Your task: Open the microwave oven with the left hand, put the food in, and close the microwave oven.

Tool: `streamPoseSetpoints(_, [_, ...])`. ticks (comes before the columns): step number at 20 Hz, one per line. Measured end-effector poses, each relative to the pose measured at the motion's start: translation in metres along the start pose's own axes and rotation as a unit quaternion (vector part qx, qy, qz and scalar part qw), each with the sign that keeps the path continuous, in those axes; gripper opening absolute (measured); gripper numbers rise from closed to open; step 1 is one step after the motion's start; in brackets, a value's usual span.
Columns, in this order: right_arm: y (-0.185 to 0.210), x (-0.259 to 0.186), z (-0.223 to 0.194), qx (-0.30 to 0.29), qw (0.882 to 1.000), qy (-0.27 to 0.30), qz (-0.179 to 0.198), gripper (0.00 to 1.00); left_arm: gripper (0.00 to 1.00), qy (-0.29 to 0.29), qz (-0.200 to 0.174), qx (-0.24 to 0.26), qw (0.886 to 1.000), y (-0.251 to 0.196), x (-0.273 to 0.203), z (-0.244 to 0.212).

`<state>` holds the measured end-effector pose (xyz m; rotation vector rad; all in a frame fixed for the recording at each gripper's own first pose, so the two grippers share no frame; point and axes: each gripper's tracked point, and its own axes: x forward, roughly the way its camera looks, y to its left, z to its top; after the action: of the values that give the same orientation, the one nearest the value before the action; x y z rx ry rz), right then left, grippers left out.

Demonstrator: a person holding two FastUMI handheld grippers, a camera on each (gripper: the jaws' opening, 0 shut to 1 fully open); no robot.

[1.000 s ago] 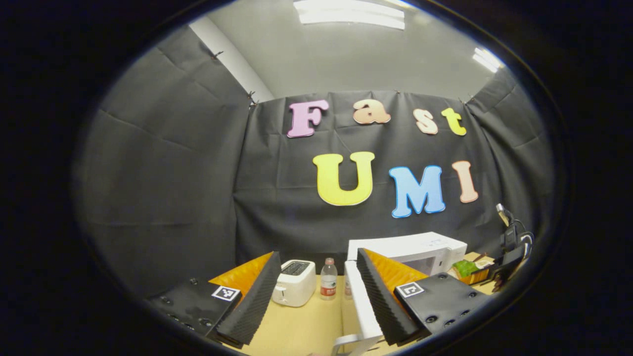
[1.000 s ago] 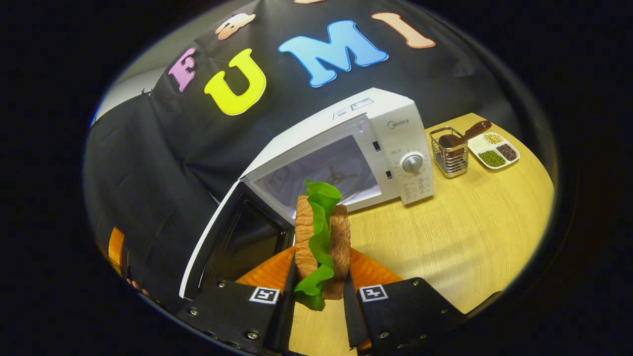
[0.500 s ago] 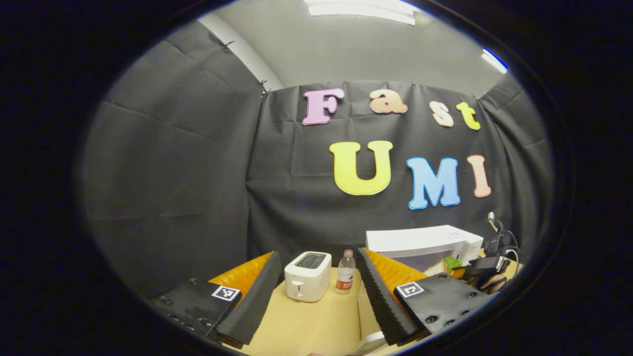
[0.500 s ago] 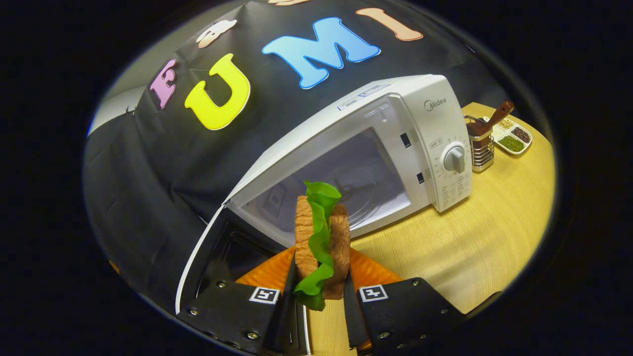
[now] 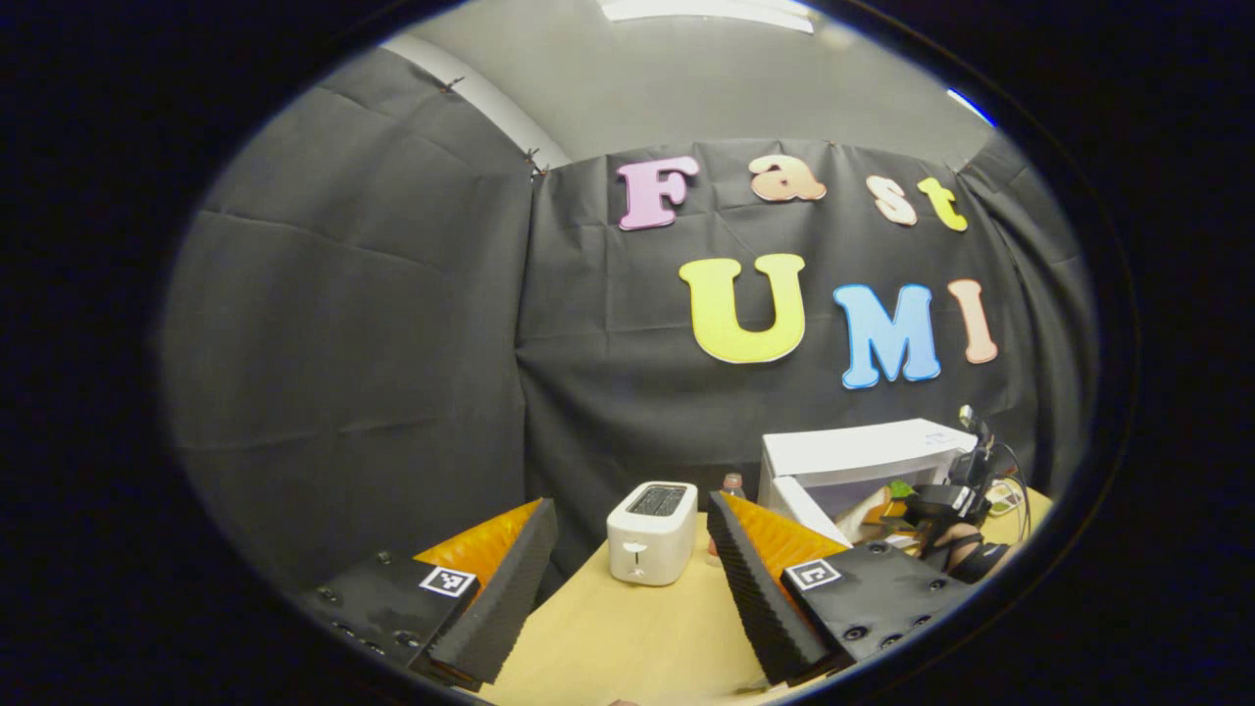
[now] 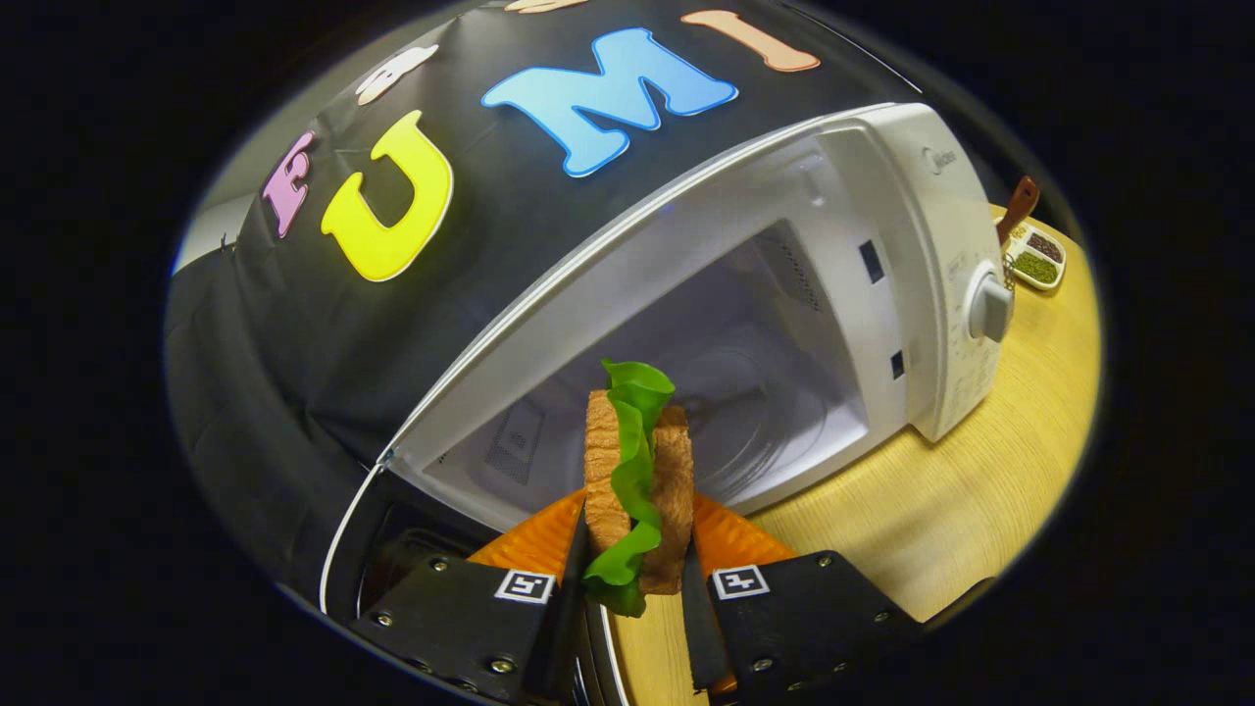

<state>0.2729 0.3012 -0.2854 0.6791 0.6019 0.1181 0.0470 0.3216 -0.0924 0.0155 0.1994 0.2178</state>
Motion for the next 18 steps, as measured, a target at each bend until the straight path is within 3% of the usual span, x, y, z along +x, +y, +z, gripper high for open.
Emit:
streamPoseSetpoints(3, [0.006, 0.021, 0.006, 0.001, 1.0, -0.012, 0.012, 0.44, 1.0, 0.009, 0.008, 0.0, 1.0, 0.006, -0.002, -0.007])
streamPoseSetpoints(7, [-0.007, 0.045, 0.005, 0.018, 1.0, -0.009, -0.002, 0.44, 1.0, 0.021, 0.009, 0.017, 1.0, 0.009, -0.005, -0.015])
streamPoseSetpoints(12, [-0.029, 0.056, 0.007, 0.008, 0.998, -0.019, -0.057, 0.44, 1.0, 0.012, 0.008, 0.02, 1.0, 0.008, -0.008, -0.01])
streamPoseSetpoints(15, [-0.041, 0.057, 0.011, -0.042, 0.994, -0.023, -0.093, 0.59, 0.99, 0.018, 0.008, 0.022, 1.0, 0.01, -0.008, -0.016])
streamPoseSetpoints(16, [-0.046, 0.057, 0.012, -0.057, 0.993, -0.024, -0.105, 0.69, 0.99, 0.017, 0.008, 0.022, 1.0, 0.011, -0.007, -0.016])
streamPoseSetpoints(18, [-0.052, 0.051, 0.019, -0.082, 0.988, -0.03, -0.127, 0.76, 0.97, 0.016, 0.009, 0.02, 1.0, 0.01, -0.006, -0.02])
